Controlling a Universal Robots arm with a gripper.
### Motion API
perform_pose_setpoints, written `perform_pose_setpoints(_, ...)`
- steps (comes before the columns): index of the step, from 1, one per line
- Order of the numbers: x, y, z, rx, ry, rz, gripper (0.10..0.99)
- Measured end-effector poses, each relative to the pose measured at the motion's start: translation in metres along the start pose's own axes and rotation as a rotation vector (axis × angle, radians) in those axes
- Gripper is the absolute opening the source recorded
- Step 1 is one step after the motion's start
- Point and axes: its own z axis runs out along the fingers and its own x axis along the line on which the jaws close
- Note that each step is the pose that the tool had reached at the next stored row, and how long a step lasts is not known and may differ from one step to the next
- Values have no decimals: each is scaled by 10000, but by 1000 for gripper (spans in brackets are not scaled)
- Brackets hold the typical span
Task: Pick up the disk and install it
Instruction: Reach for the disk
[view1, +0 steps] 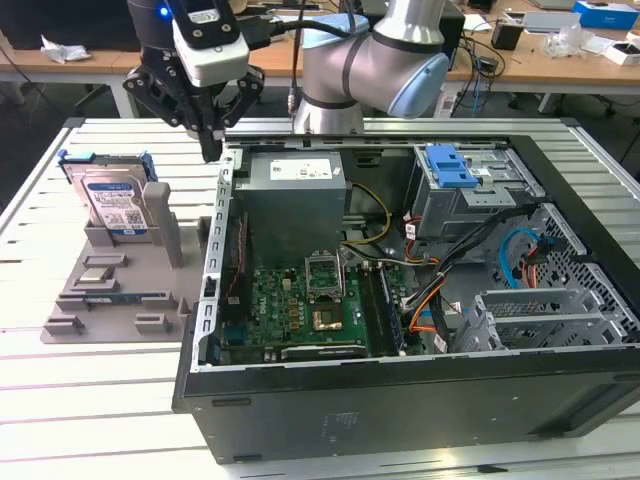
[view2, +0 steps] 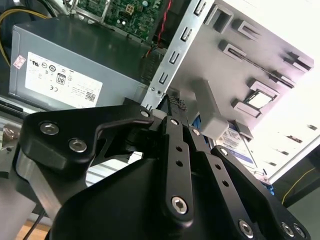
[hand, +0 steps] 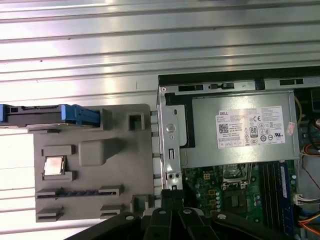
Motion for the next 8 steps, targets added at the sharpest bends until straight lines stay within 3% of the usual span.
perform_pose_setpoints(8,168,-13,-4,-1,0,0,106)
